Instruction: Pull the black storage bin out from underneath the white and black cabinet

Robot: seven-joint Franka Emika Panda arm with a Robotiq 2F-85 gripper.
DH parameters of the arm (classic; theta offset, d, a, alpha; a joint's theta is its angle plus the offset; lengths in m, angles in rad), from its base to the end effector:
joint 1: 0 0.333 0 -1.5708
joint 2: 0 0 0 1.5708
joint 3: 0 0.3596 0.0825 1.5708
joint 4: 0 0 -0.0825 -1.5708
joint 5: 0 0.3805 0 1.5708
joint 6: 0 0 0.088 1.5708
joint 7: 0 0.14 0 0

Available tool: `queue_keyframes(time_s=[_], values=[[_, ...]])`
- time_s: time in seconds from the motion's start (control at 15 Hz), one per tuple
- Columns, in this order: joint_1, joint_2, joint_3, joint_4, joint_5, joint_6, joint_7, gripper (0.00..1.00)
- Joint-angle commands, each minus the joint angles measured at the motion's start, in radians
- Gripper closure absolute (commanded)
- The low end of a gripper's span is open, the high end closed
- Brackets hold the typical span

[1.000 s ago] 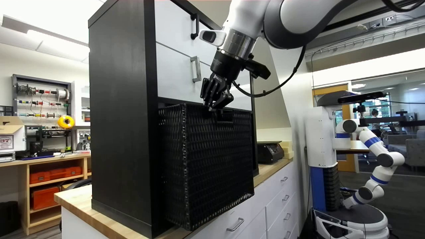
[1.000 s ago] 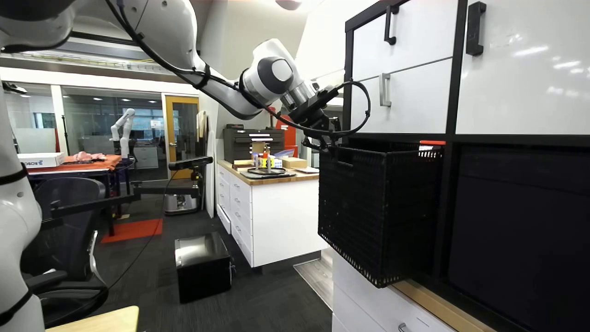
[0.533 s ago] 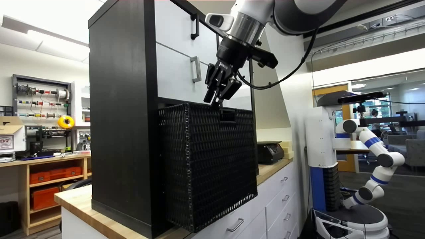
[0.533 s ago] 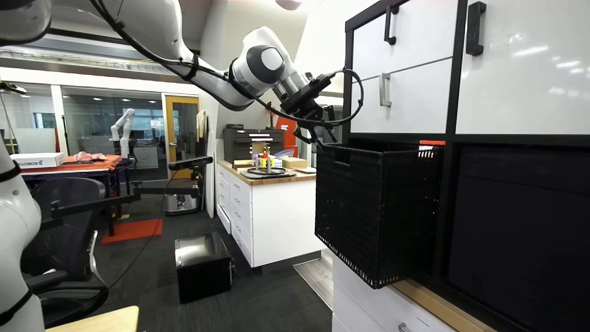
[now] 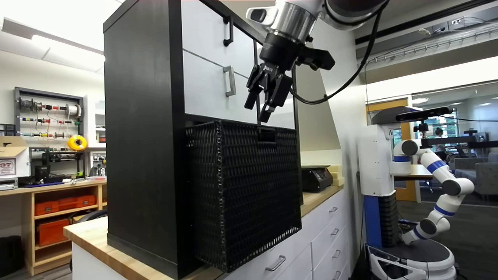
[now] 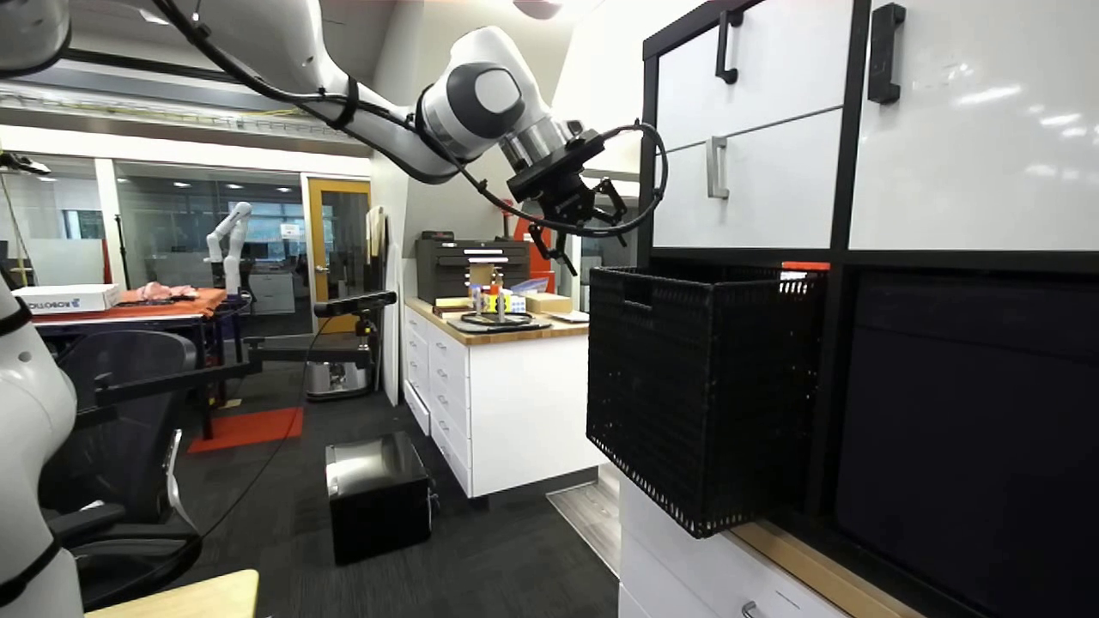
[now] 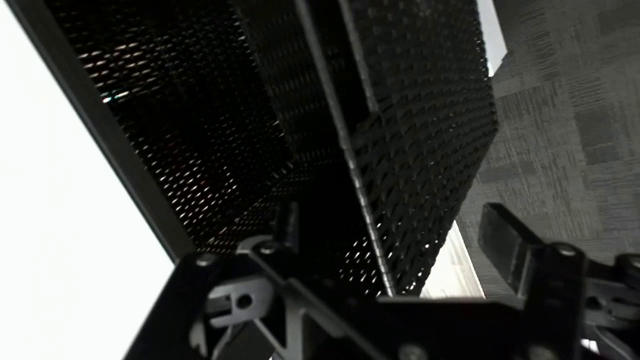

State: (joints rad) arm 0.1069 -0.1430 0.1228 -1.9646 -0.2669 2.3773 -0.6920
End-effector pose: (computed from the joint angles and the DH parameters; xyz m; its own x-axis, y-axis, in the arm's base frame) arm 0.5548 0.1250 0.6143 0.4185 0.8836 0.2101 0.7123 -0.4628 0.5277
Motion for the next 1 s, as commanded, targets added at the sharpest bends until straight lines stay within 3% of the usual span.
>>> queue_keyframes(time_s=[0.0,0.53,0.8,0.87,0.93], values=[[0.005,0.001,-0.018,0.074,0.087,-0.200,0.058,0.00],[-0.032,0.019,-0.063,0.211,0.119,-0.513,0.312,0.00],[-0.050,0.029,-0.076,0.225,0.121,-0.591,0.467,0.00],[-0.041,0.012,-0.076,0.194,0.110,-0.539,0.390,0.00],[-0.045,0.016,-0.078,0.195,0.110,-0.550,0.416,0.00]])
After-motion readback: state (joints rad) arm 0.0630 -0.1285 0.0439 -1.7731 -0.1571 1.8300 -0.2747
